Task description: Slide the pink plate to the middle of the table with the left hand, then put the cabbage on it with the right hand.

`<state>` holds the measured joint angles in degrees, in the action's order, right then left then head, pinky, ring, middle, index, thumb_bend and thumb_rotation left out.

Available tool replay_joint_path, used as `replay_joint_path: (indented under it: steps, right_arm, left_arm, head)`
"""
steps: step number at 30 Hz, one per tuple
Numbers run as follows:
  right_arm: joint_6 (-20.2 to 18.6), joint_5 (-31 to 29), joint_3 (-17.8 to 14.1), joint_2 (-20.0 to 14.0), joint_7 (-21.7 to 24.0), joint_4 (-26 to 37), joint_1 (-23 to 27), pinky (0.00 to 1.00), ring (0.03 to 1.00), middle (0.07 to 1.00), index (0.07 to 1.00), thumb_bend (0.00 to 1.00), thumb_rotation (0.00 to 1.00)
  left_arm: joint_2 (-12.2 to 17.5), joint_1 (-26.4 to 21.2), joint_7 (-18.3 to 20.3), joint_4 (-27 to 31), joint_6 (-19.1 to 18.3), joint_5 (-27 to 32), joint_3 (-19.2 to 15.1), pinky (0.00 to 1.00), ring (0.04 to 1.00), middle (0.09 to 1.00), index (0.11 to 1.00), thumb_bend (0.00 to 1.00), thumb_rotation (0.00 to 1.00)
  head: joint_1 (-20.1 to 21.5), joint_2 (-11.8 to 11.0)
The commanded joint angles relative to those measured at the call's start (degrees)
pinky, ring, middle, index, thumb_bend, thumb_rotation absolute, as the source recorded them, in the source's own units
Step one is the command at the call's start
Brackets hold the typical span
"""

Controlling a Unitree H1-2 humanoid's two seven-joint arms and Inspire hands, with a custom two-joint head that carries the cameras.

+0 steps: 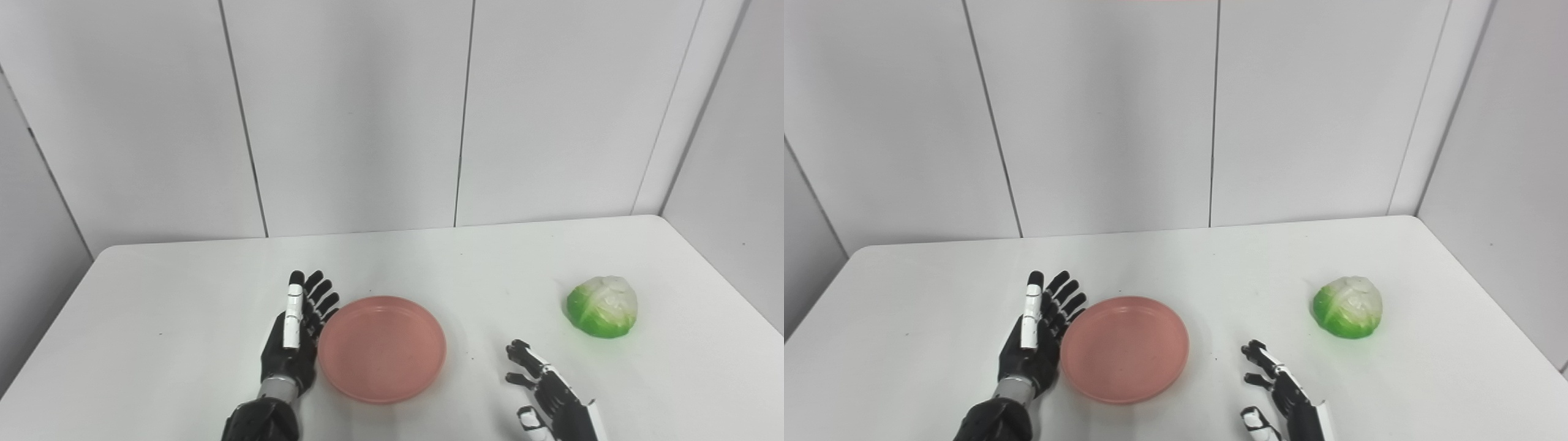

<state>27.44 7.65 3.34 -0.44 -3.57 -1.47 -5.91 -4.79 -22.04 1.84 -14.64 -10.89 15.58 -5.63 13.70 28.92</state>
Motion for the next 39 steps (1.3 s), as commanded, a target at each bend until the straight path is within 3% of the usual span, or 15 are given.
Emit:
replay_joint_path:
  steps: [1, 8, 20, 25, 30, 35, 39]
  right_arm:
    - [-1.34, 0.96, 2.59, 4.63, -0.42, -1.19, -0.8, 0.75, 0.847, 0.877, 0.769, 0.66, 0.85]
    - [-1.3, 4.0, 4.23, 5.91, -3.48, -2.86, 0.28, 0.77, 0.877, 0.891, 0.773, 0.68, 0.89]
    - [-1.93, 2.44, 5.69, 5.43, -4.91, -3.41, 0.95, 0.77, 0.887, 0.907, 0.785, 0.67, 0.88]
    - [-1.86, 5.31, 4.55, 5.2, -7.49, 1.18, 0.77, 0.77, 0.885, 0.919, 0.801, 0.66, 0.88]
    - [-4.78, 14.97, 2.26, 3.87, -10.6, 10.57, 2.15, 0.71, 0.852, 0.905, 0.803, 0.67, 0.87]
    - [-7.1, 18.66, -1.0, 1.49, -10.48, 15.32, 4.16, 0.76, 0.863, 0.889, 0.839, 0.73, 0.87]
    - [-12.65, 23.66, -5.01, -1.95, -7.89, 21.04, 7.68, 0.75, 0.851, 0.872, 0.849, 0.74, 0.86]
  left_arm:
    - [1.11, -0.84, 1.07, 1.3, -0.58, 0.25, -0.06, 0.87, 0.891, 0.916, 0.879, 0.77, 0.92]
    - [2.66, -0.78, 1.94, 0.85, -0.93, 1.59, -0.98, 0.88, 0.913, 0.93, 0.881, 0.8, 0.89]
    - [2.55, -0.78, 2.89, -1.11, 0.88, 2.18, -1.83, 0.88, 0.905, 0.934, 0.872, 0.77, 0.9]
    - [2.84, -1.22, 3.17, -2.22, 1.92, 2.23, -2.19, 0.89, 0.903, 0.932, 0.873, 0.77, 0.89]
    - [2.86, -1.4, 3.36, -2.97, 1.9, 2.32, -2.41, 0.88, 0.902, 0.929, 0.872, 0.77, 0.89]
    - [2.22, -1.19, 3.04, -3.04, 1.86, 1.93, -2.19, 0.88, 0.905, 0.931, 0.869, 0.75, 0.89]
    - [2.03, -0.92, 3.29, -3.3, 2.05, 1.92, -1.98, 0.89, 0.912, 0.935, 0.869, 0.75, 0.9]
  head:
    - [1.16, 0.19]
    - [5.33, -0.49]
    - [5.77, -1.3]
    - [6.25, -1.61]
    - [6.72, -1.81]
    - [6.29, -2.01]
    - [6.37, -2.22]
